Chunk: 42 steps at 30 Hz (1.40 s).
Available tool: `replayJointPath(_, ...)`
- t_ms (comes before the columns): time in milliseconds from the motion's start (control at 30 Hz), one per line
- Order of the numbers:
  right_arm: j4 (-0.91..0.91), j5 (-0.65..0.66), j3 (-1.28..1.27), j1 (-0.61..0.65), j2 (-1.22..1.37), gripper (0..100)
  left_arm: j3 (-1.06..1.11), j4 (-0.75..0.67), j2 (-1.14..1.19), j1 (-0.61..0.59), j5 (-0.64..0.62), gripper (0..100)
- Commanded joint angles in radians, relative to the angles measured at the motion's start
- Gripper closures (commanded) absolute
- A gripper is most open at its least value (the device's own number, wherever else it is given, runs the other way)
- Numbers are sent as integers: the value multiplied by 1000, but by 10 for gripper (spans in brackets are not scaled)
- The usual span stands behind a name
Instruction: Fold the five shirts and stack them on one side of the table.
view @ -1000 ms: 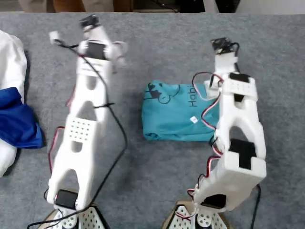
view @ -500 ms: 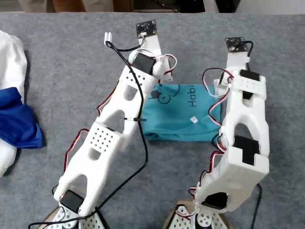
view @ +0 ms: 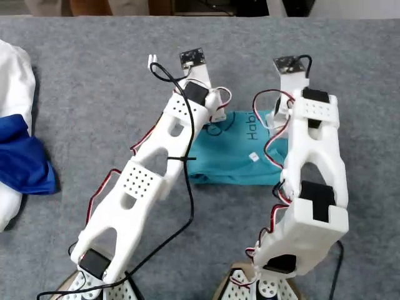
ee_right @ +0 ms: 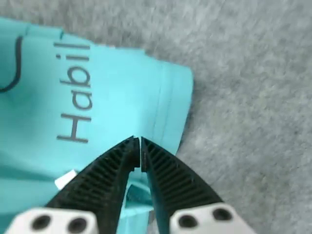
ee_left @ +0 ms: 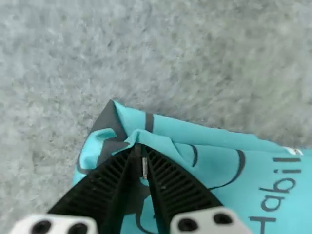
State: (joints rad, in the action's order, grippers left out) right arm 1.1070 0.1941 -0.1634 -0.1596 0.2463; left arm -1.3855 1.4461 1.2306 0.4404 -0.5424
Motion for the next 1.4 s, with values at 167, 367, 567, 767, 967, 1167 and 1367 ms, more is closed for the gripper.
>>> replayJointPath(167, 2, 34, -206, 61, -265, 988, -12, 11, -13, -35, -20, 981)
replayJointPath(367, -2, 110, -335, 56, -392, 989, -6, 14, -13, -38, -20, 981)
replayJointPath(567, -64, 155, -414, 24, -401, 989, -12, 28, -13, -38, -20, 981)
replayJointPath(767, -49, 153, -298, 31, -395, 988, -9, 29, -13, -37, -20, 981)
replayJointPath(967, -49, 172, -217, 31, -323, 986, -8, 29, -13, -35, -20, 981)
replayJointPath(1167, -60, 180, -219, 30, -185, 988, -9, 29, -13, -35, -20, 981)
replayJointPath(1367, 20, 176, -220, 31, -208, 989, -12, 29, -13, -35, -20, 981)
